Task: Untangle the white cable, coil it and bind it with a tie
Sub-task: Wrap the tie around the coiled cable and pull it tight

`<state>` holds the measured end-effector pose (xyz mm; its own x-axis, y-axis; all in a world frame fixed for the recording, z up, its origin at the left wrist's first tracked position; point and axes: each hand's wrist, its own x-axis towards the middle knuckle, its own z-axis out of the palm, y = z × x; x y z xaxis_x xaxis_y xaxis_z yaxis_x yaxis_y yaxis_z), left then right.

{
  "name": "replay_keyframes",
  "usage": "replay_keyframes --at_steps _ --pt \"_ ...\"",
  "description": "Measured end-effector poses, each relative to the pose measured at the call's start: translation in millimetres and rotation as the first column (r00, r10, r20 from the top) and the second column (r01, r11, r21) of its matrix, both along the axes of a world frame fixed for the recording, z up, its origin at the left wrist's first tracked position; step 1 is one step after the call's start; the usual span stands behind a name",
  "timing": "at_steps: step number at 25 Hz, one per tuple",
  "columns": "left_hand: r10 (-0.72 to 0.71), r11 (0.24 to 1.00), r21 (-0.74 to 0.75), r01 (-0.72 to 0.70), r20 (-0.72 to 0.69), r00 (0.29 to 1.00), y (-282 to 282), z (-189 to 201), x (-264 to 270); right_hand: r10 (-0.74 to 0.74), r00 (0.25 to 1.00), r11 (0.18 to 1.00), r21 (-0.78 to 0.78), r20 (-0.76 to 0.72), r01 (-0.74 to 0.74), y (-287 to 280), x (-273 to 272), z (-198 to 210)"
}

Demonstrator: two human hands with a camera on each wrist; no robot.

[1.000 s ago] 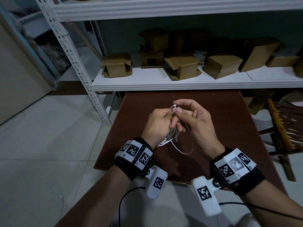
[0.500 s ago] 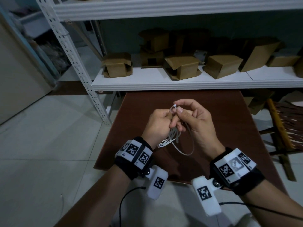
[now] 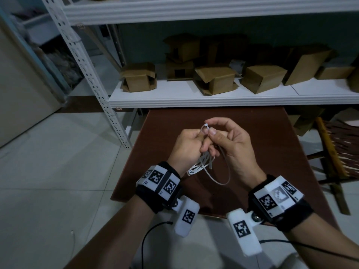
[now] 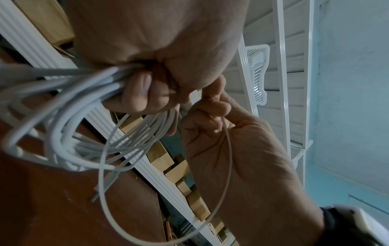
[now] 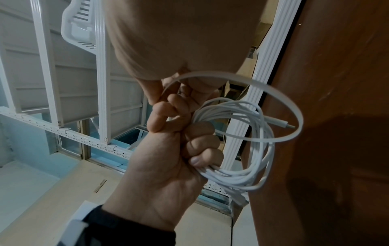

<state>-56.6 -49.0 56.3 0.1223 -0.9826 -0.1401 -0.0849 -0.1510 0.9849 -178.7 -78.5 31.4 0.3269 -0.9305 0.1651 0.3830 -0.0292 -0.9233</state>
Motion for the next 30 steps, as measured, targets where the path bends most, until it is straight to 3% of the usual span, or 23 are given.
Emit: replay_keyframes --at_steps 30 --pt "-0.072 0.997 -0.014 0.075 0.152 0.986 -6.4 -17.3 1.6 -0.068 0.998 0.996 -0.059 0.015 0.069 -3.8 0.5 -1.7"
